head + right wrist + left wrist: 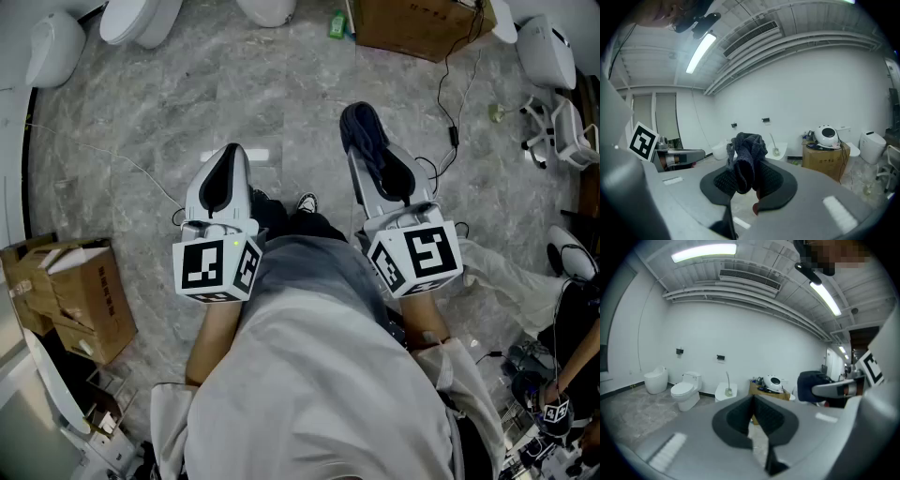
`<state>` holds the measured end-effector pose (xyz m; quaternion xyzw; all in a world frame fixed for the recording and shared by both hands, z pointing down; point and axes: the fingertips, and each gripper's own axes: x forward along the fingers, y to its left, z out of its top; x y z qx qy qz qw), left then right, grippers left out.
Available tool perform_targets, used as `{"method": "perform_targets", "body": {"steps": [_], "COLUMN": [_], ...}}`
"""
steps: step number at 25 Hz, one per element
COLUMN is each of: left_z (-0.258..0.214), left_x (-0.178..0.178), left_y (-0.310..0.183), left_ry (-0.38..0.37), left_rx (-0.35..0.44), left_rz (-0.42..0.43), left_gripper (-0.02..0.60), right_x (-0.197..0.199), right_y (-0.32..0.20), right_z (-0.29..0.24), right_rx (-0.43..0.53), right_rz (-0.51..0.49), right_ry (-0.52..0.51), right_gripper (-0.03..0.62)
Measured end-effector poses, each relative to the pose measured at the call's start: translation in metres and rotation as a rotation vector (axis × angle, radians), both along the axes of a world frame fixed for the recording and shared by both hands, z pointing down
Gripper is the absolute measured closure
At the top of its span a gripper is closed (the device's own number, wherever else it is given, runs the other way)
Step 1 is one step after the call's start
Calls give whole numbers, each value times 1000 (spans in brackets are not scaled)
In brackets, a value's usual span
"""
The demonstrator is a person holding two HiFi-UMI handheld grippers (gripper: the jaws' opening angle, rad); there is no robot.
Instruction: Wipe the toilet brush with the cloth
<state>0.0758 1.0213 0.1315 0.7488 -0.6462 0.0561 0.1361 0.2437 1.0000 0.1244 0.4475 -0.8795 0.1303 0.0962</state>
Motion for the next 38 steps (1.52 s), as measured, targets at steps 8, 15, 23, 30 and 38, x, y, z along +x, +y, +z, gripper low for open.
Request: {"method": "perform_targets", "body": {"steps": [8,15,23,30,38], "left_z": [0,3,-6,-19,-37], "left_x": [-13,-29,-59,-101,-142], "left_y": [-22,-72,-156,-236,-312], "left_ry": [-4,17,43,53,51], "left_rx": [3,13,14,28,56], "left_rz": [-11,-2,15,38,67], "left_gripper": [581,581,581,581,581], "right_x": [-2,-11,-48,-88,-131], "right_y": [-20,-66,-144,-217,-288], "right_z": [2,2,-1,-7,-19], "right_rx": [-40,-42,-76,-87,-86], "right_rz": [3,23,5,23,36], "right_ry": [-68,-78,-62,-53,-52], "right_gripper": [510,503,497,498,499]}}
